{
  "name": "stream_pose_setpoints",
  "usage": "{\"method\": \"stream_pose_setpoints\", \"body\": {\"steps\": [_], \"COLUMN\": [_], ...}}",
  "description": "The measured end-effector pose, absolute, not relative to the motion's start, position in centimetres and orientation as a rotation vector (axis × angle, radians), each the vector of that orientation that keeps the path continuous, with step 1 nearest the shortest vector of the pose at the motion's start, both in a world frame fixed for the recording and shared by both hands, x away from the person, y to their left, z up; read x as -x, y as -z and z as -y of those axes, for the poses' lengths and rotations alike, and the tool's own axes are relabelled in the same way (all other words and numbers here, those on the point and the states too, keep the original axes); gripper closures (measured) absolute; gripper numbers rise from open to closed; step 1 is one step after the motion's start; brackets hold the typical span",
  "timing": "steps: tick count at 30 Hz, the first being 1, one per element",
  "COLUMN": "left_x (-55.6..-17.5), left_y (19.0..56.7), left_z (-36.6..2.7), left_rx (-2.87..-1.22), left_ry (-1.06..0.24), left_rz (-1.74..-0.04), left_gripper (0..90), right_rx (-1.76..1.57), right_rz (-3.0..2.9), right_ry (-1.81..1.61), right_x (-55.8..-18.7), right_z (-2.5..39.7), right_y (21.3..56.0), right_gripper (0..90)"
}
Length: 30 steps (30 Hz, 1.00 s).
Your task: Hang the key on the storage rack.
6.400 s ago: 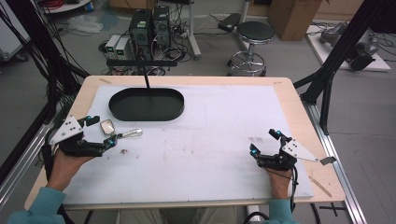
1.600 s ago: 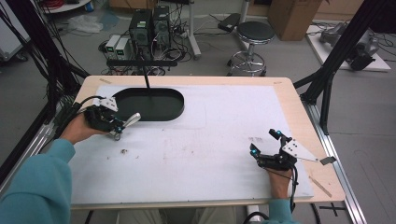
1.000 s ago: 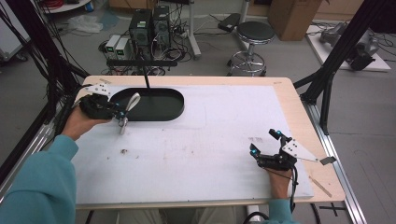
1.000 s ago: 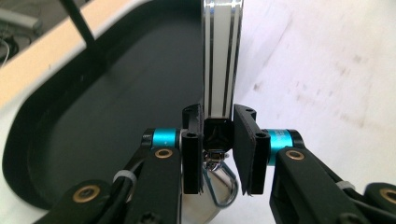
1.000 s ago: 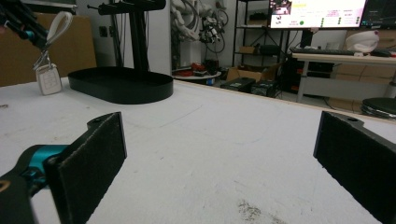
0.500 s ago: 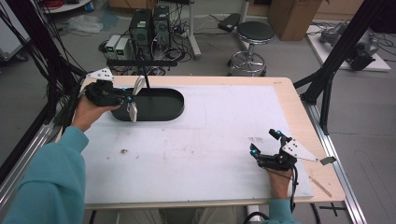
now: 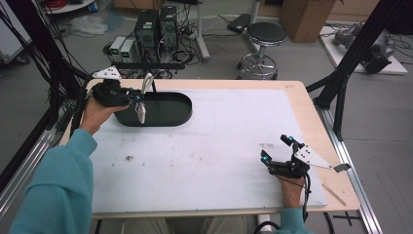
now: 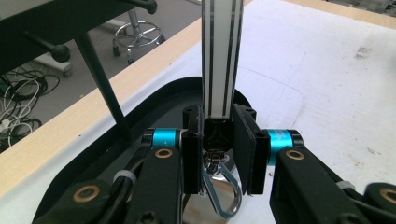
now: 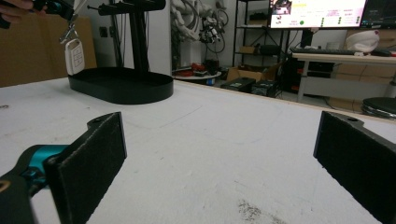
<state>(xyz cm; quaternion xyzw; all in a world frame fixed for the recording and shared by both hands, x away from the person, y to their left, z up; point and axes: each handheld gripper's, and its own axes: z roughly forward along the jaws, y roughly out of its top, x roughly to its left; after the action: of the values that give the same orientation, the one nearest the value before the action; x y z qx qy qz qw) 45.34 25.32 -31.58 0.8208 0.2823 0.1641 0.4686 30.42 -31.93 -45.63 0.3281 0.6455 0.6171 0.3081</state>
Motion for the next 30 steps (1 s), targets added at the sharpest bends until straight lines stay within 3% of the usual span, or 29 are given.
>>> {"method": "stream_pose_setpoints", "body": {"steps": [30], "left_x": [-49.0], "left_y": [32.9], "left_z": [-23.0], "left_rx": [-1.948], "left_ry": [-0.359], "left_rz": [-0.84], "left_gripper": [73.8], "right_rx": [-0.865], "right_rz": [-1.706], "right_ry": [-1.632], "right_x": [-30.4], "right_z": [32.0], "right_y": [45.6], "right_gripper": [1.8]}}
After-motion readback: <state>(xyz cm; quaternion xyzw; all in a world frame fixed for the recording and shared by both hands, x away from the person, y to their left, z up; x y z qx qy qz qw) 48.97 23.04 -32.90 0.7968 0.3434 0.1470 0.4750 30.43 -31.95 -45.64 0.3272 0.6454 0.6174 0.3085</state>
